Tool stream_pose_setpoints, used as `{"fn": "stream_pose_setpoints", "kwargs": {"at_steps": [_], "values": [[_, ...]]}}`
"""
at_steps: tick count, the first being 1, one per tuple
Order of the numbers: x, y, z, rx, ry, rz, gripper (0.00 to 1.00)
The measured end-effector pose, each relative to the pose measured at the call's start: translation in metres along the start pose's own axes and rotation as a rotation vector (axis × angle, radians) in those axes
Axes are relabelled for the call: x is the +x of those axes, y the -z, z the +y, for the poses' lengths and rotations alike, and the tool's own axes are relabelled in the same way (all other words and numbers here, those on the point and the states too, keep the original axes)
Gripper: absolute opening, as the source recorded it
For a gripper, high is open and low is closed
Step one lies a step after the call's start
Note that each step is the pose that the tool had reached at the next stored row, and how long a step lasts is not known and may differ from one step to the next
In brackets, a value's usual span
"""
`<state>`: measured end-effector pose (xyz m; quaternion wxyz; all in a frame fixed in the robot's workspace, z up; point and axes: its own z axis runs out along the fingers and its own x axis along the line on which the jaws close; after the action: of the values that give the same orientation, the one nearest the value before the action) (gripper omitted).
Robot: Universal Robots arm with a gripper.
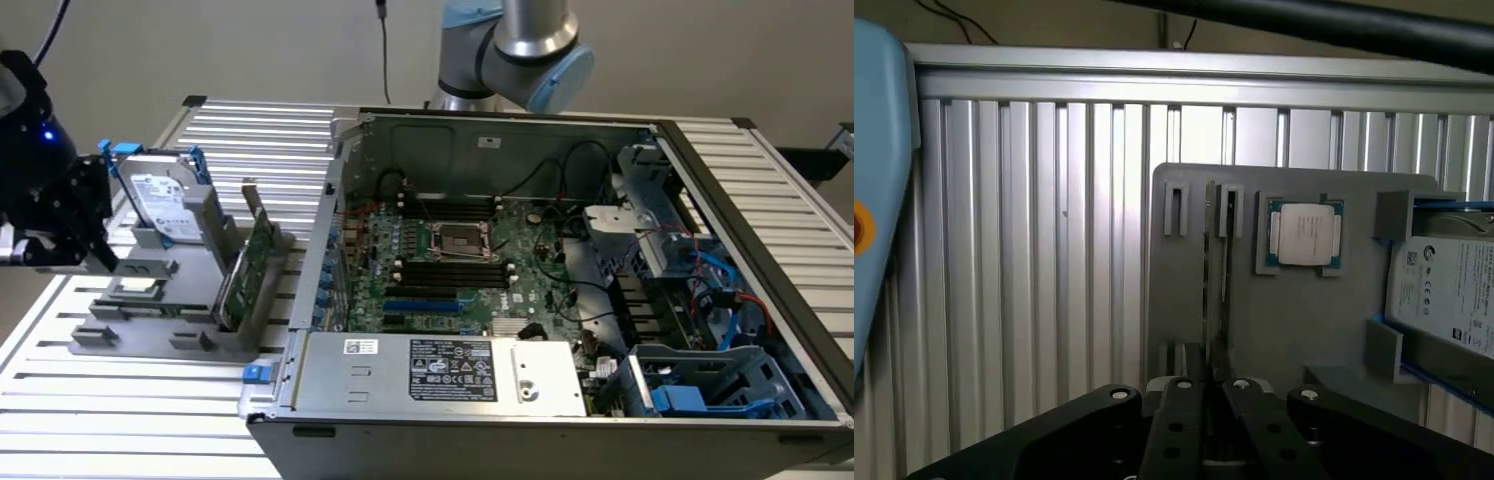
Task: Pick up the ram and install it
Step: 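Pick up the ram and move it above insertion slot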
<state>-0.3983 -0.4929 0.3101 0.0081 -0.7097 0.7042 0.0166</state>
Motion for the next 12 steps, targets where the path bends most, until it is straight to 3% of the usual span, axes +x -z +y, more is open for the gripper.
{"fn": "stream_pose_setpoints", "kwargs": {"at_steps": [5, 12], "values": [[-0.003, 0.0202, -0.0048, -0.0038, 0.008, -0.0003, 0.14], [-0.004, 0.041, -0.0226, -0.0135, 0.018, -0.0074, 0.14]]}}
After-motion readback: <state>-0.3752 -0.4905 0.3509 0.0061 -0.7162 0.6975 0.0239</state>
